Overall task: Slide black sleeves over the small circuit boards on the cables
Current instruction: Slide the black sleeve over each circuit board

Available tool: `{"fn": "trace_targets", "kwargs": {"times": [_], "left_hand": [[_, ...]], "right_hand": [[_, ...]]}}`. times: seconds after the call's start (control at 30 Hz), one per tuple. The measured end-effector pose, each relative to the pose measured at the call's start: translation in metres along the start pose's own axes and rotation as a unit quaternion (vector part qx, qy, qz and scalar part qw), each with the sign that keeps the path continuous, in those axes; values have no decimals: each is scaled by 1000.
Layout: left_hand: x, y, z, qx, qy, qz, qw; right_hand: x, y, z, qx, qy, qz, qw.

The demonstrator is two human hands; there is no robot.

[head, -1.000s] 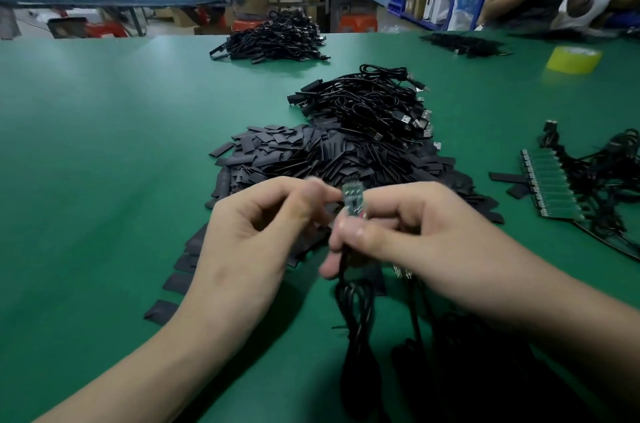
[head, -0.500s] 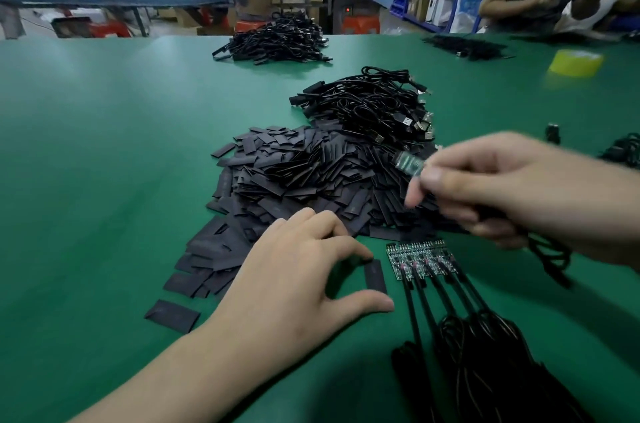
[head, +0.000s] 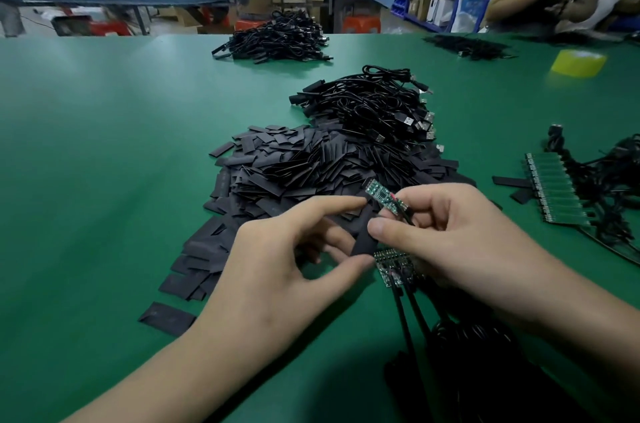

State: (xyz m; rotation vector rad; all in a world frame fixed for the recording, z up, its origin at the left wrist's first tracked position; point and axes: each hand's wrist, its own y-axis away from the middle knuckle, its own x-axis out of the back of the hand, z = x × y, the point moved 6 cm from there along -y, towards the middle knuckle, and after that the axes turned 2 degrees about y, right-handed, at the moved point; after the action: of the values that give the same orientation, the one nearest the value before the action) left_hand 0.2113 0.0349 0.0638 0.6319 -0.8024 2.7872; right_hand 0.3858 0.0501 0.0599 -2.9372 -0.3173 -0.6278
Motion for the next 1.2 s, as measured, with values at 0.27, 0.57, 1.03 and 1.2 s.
{"fn": "trace_targets", "kwargs": {"times": [0.27, 0.57, 1.03, 1.2], "left_hand": [[10, 1, 15, -82, -140, 72, 984], [26, -3, 4, -28, -95, 109, 989], [22, -4, 10, -84, -157, 69, 981], [25, -4, 14, -101, -186, 50, 976]], "right_hand": [[-10, 7, -4, 26, -21, 18, 999], [2, 8, -8, 55, 102, -63, 991], [-2, 8, -3, 23, 36, -102, 994], [-5, 8, -3, 18, 83, -107, 991]]}}
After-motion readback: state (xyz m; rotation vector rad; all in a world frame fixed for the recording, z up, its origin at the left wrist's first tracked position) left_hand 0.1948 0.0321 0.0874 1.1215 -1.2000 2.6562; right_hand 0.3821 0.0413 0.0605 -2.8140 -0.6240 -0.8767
